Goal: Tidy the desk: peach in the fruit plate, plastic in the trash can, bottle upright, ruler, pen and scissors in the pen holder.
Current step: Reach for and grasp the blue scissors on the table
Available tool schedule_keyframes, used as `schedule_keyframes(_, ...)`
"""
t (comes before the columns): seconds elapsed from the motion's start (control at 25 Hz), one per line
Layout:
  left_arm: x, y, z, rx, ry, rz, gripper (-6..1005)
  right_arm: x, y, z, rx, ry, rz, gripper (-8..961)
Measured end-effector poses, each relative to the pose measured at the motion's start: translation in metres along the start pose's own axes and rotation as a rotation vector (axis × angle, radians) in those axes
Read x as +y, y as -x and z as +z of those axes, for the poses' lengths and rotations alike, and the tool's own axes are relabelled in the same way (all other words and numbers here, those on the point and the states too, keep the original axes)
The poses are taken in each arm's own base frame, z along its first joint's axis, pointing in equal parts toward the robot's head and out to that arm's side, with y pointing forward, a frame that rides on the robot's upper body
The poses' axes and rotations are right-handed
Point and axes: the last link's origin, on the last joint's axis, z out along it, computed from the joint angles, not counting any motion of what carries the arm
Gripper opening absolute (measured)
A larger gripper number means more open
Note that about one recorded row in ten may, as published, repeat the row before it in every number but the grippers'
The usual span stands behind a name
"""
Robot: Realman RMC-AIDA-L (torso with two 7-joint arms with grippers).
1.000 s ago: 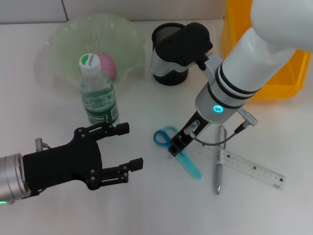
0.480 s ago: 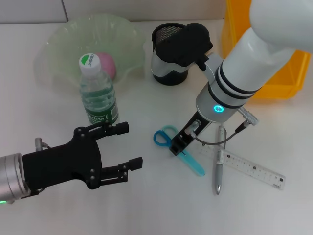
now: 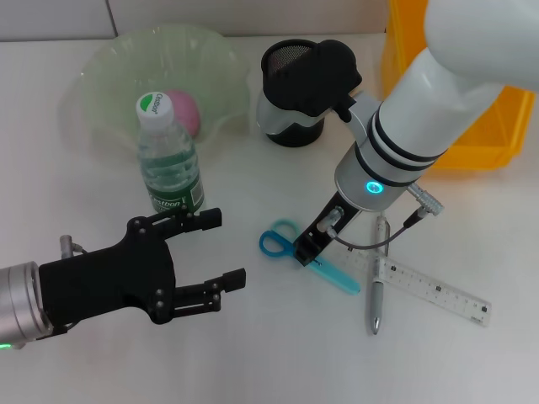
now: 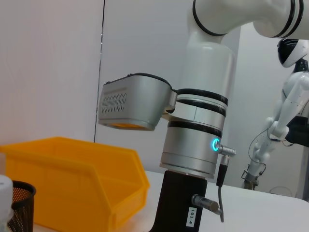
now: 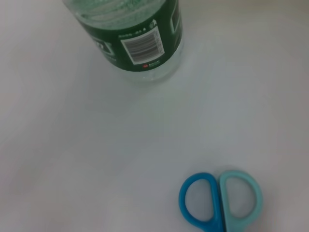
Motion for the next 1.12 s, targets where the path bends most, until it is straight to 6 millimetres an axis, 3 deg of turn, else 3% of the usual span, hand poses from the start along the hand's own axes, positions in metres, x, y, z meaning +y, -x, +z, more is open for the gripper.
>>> schedule_keyframes(0.64,0.0003,0.0001,-0.0002,0.004,-0.004,-0.004,813,0.0023,0.0013,-0.0013,-0.008,-0.004,-0.02,166)
schedule_keyframes(1.12,-0.0006,-0.0003,0.0006,0.001,-0.003,-0.002,812,0.0014,0.0006,-0.0012,-0.008,-0.006,-0.02,286)
